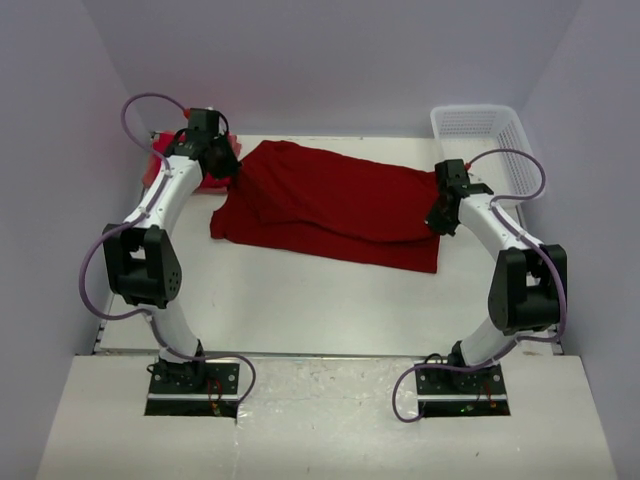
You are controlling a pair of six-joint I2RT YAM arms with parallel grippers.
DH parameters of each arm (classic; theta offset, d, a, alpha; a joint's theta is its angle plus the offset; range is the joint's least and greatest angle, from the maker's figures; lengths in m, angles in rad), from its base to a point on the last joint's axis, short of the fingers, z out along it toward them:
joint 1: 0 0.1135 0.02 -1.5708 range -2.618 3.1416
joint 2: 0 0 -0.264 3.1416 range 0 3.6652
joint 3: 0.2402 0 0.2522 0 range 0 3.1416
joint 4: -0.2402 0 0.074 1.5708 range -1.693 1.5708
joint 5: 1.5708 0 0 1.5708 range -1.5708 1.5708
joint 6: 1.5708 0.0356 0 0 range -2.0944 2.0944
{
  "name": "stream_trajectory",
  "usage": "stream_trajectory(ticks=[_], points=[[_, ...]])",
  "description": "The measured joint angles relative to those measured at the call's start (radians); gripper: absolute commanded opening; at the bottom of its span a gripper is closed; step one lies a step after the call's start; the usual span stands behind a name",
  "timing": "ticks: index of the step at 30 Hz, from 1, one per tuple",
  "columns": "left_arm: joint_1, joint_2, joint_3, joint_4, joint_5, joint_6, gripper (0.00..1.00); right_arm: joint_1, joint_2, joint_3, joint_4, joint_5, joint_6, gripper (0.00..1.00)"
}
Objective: Fold and stack the t-shirts
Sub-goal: Fold the flattened tshirt in 1/3 of the way
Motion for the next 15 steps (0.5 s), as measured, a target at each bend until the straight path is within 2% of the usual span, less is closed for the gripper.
stream_trajectory(ticks=[15], points=[[0.0,0.112,0.114,-0.017,0.005,0.001,0.0,0.0,0.089,0.047,0.0,0.01,0.001,0.0]])
